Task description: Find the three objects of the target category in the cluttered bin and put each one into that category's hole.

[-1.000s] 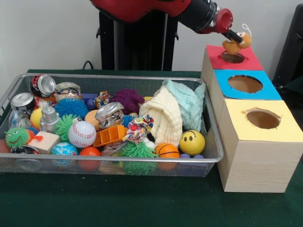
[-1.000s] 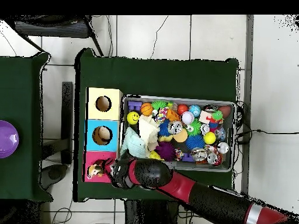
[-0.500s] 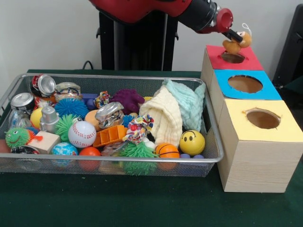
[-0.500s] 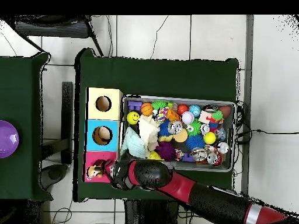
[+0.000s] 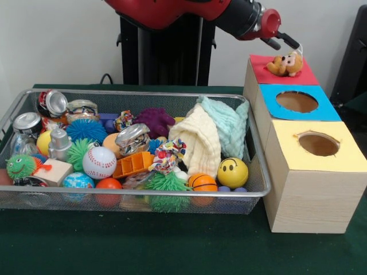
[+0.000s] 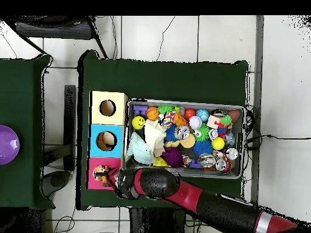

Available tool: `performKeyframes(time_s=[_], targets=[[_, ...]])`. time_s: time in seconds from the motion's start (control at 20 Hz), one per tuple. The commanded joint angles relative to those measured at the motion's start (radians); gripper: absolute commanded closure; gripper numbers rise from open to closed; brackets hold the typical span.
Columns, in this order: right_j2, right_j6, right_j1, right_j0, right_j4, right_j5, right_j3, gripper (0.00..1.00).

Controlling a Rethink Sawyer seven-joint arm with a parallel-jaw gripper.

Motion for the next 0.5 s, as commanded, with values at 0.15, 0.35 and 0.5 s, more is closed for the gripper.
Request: performKeyframes(time_s=[0.15,0.35,0.5], targets=[[-0.005,0.044,0.017,-0.013,-0.016,-0.055,-0.157,0.0],[-0.001,0.05,0.018,-0.014,-0.012,-0.054,-0.158,0.0],[0.003,0.052,0.018,-0.017,-0.01,-0.053,-0.154,0.0]])
